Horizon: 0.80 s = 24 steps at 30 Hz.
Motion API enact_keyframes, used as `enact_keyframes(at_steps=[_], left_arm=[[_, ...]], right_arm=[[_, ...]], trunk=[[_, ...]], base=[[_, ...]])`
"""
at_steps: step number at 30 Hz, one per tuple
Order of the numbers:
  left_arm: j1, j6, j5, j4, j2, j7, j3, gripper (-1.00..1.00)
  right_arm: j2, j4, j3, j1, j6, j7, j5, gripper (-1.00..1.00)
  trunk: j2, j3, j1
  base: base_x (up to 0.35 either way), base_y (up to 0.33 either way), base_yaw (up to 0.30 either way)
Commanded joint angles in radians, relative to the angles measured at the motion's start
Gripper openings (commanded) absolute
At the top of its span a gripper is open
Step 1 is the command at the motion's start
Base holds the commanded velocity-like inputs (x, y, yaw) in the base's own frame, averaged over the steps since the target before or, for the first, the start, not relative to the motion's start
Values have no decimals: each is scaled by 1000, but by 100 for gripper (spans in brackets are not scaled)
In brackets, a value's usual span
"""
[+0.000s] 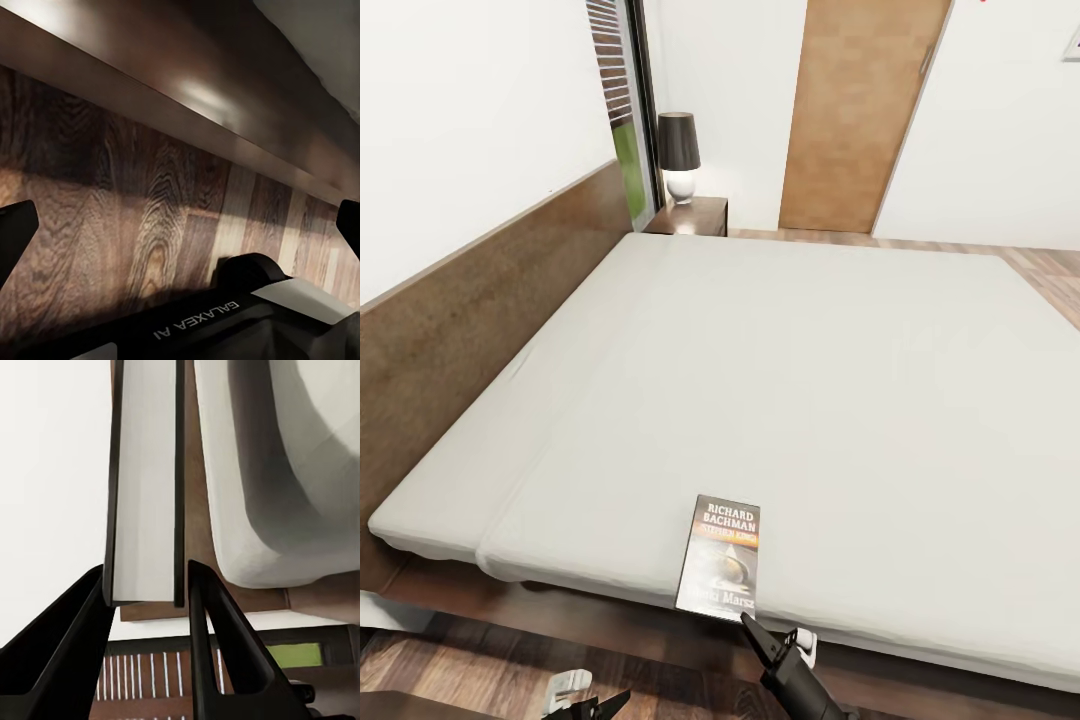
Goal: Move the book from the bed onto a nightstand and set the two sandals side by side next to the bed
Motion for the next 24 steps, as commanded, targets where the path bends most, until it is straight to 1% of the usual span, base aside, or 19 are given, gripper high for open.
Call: enact_keyframes(at_steps=[1,24], left_arm=[[-1,-9,4,1,0,-1,-9,100],[-1,-9,4,1,0,-1,-9,100]], right_arm=[[0,0,5,0,13,2,-9,-100],[0,0,5,0,13,2,-9,-100]], trunk=[[7,2,-4],[168,75,-92]], base=[[0,0,0],[0,0,0]])
